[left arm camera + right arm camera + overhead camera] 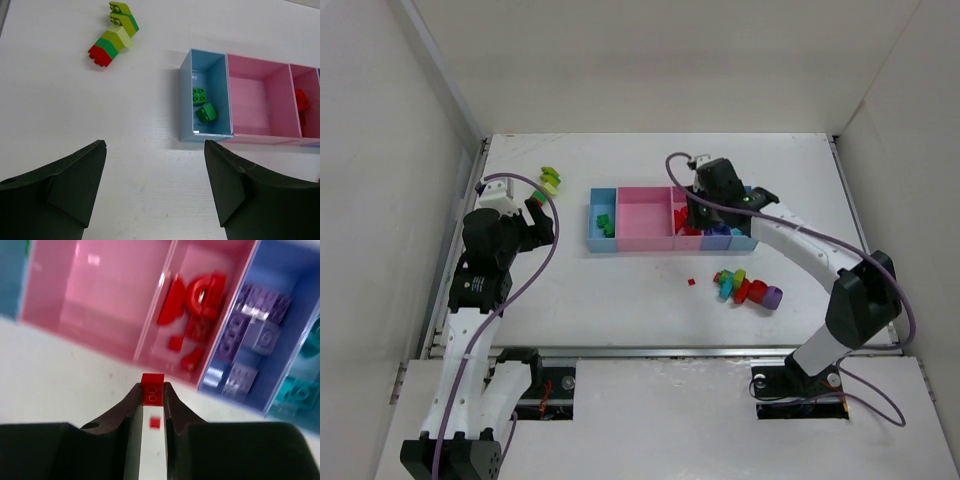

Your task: Sort the legos into containers by color

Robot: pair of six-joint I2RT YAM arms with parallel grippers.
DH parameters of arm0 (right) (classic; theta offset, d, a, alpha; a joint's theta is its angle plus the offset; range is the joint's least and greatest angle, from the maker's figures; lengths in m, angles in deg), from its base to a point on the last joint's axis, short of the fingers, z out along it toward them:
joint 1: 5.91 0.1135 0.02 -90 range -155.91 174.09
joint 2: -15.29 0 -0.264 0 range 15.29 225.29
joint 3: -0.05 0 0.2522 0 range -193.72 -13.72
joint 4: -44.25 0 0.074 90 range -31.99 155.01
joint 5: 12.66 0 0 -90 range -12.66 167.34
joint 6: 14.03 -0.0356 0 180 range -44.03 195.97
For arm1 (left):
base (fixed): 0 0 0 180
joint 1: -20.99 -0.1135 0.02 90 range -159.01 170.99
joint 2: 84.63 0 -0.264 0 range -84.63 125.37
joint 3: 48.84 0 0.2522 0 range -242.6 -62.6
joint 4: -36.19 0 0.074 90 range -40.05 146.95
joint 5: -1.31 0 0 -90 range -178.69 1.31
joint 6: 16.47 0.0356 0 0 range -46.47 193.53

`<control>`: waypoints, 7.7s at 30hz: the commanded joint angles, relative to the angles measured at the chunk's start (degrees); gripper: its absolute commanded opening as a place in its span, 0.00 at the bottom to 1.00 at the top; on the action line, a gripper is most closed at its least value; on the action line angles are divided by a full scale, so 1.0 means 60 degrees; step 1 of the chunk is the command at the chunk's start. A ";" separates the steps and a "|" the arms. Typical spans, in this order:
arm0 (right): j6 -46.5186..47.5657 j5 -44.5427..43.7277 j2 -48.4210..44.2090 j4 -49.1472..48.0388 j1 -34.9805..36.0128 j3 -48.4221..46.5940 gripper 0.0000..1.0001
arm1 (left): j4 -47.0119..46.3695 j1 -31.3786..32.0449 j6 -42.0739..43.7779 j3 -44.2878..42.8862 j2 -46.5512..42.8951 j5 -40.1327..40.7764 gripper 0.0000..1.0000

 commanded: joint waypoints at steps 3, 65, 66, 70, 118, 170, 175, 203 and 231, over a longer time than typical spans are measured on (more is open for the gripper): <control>0.0275 -0.0290 0.1537 -0.0305 -0.0707 -0.2239 0.00 | -0.0390 -0.0070 -0.0106 0.0038 -0.0168 -0.0095 0.76; -0.0134 0.0751 0.1617 -0.0509 0.1078 0.2310 0.05 | -0.0566 -0.0070 -0.0194 0.0301 -0.0520 -0.0095 0.78; -0.0134 0.0750 0.1471 -0.0509 0.1078 0.2223 0.01 | -0.0566 -0.0070 -0.0194 0.0301 -0.0520 -0.0095 0.78; -0.0033 0.0750 0.1191 -0.0319 0.1078 0.1740 0.00 | -0.0566 -0.0070 -0.0194 0.0301 -0.0520 -0.0095 0.78; -0.1129 0.0237 0.0561 0.0926 -0.0767 0.2280 0.54 | -0.0566 -0.0070 -0.0194 0.0389 -0.0608 -0.0095 0.78; 0.0012 -0.0583 0.2787 0.0531 -0.0589 -0.3122 0.26 | -0.0741 -0.0158 -0.0282 0.0565 -0.0872 -0.0183 0.79; 0.0012 -0.0218 0.3184 0.0531 -0.0914 -0.3476 0.52 | -0.0741 -0.0246 -0.0282 0.0565 -0.0872 -0.0183 0.79; 0.1782 0.0940 0.1191 0.0296 -0.0914 -0.4002 0.84 | -0.2248 -0.0246 0.2440 0.0171 0.1923 0.0549 0.94; 0.2576 0.2625 0.3594 0.0062 -0.2510 -0.6318 0.88 | -0.3774 0.0121 0.7364 -0.5380 1.2135 0.3450 0.89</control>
